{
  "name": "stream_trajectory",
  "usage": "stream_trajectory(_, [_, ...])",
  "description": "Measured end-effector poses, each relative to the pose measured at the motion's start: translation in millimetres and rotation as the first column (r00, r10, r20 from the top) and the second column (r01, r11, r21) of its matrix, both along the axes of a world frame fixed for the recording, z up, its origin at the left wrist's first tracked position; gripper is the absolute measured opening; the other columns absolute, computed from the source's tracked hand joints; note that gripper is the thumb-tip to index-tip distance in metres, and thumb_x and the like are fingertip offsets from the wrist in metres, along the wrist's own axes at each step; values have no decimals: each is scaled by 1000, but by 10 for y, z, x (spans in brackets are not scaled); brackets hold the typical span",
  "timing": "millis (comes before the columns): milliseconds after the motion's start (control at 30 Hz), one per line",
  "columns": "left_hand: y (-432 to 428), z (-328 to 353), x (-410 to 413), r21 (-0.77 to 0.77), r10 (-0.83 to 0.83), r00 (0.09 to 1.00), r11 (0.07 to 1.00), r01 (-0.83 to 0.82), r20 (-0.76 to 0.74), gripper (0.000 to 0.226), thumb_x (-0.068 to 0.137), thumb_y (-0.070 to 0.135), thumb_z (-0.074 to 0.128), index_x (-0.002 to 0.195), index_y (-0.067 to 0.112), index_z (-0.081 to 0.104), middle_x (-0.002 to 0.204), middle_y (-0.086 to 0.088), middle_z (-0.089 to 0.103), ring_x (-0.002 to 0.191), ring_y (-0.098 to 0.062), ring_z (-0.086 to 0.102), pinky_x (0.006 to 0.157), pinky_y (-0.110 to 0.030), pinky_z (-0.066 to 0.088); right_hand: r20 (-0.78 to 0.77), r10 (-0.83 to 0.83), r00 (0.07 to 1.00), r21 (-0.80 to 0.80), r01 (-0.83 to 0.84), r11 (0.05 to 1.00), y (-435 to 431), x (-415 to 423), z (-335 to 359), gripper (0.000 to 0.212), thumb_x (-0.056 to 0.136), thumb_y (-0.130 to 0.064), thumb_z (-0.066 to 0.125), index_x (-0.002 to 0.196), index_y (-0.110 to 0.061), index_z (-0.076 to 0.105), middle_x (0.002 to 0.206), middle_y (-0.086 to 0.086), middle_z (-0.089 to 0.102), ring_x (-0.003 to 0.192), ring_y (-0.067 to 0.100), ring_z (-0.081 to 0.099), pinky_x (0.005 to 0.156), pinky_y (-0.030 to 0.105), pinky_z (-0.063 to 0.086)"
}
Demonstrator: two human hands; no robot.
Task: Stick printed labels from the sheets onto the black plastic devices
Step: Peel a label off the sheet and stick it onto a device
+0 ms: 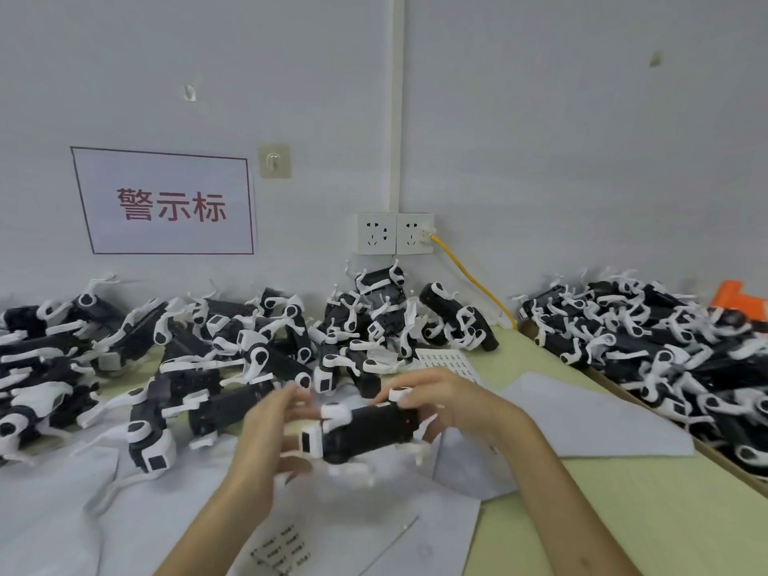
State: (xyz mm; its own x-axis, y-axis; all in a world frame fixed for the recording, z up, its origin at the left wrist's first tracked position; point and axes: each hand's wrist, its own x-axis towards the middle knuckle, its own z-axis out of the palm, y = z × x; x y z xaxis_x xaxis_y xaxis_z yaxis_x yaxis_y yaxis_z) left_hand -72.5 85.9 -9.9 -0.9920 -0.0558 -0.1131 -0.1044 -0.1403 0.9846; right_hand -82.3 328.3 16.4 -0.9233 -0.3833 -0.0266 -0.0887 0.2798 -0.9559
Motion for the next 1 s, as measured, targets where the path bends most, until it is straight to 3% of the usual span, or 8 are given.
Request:
stream_trajectory(67, [-87, -25, -72, -25, 202, 955, 977, -212, -219, 21, 102, 16, 53, 86, 9, 65, 86, -11, 68, 59, -19, 56, 47, -26, 40, 71, -121, 990, -238, 135, 962, 68, -4, 69, 24, 72, -21, 65, 90, -8, 74, 96, 16, 63, 62, 18, 64, 48, 24, 50])
stream_trajectory(100, [-138, -6, -99, -10, 278, 910, 955, -296, -306, 19, 101, 13, 54, 85, 12, 64, 83, -7, 67, 64, -21, 57, 51, -28, 41, 116, -200, 973, -478, 231, 847, 150, -8, 113, 17, 70, -19, 64, 82, -8, 69, 97, 17, 61, 62, 19, 63, 49, 26, 53])
stream_trajectory(200, [-277, -38, -157, -144, 395, 745, 827, -543, -538, 7, 95, 15, 63, 94, 21, 66, 88, 9, 68, 88, -22, 60, 73, -29, 48, 181, -215, 960, -970, 210, 121, 468, -9, 169, 38, 89, -31, 58, 114, -2, 58, 127, 30, 62, 111, 40, 67, 89, 46, 59])
stream_trajectory(267, [-320, -66, -215, -451, 371, 713, 581, -678, -595, 29, 88, 19, 71, 116, 21, 64, 118, 2, 64, 114, -30, 55, 94, -43, 44, 189, -252, 949, -981, 170, -97, 635, -11, 151, 53, 102, -43, 48, 135, -2, 48, 133, 33, 59, 120, 48, 62, 100, 51, 53])
stream_trajectory(400, [-404, -111, -268, -746, 285, 833, 373, -552, -474, 77, 81, 23, 78, 149, 16, 42, 159, -4, 36, 143, -33, 36, 112, -53, 29, 244, -453, 858, -954, 297, 49, 568, -91, 61, 43, 103, -32, 45, 137, -7, 55, 129, 19, 66, 106, 34, 72, 83, 41, 59])
stream_trajectory(633, [-540, -167, -310, -767, 299, 815, 288, -573, -496, 80, 74, 7, 78, 145, 9, 40, 154, -15, 35, 129, -43, 47, 104, -55, 39, 133, -536, 834, -730, 448, 517, 200, -131, 59, 23, 99, -24, 50, 104, -16, 71, 88, 0, 74, 68, 14, 65, 66, 27, 44])
stream_trajectory(900, [-674, -238, -361, -858, 268, 858, 158, -488, -439, 73, 72, -1, 70, 138, 9, 40, 133, -16, 48, 113, -39, 58, 96, -46, 37, 66, -544, 836, -610, 465, 641, -5, -118, 25, 19, 99, -16, 51, 96, -11, 69, 82, 4, 69, 62, 15, 58, 63, 28, 41])
stream_trajectory(1000, [-679, -234, -387, -831, 247, 854, 220, -510, -458, 67, 67, -9, 67, 129, 9, 47, 128, -16, 45, 103, -41, 59, 93, -46, 38, 61, -546, 836, -601, 467, 648, -32, -99, 32, 18, 99, -15, 51, 95, -10, 68, 80, 5, 68, 63, 16, 57, 63, 28, 40])
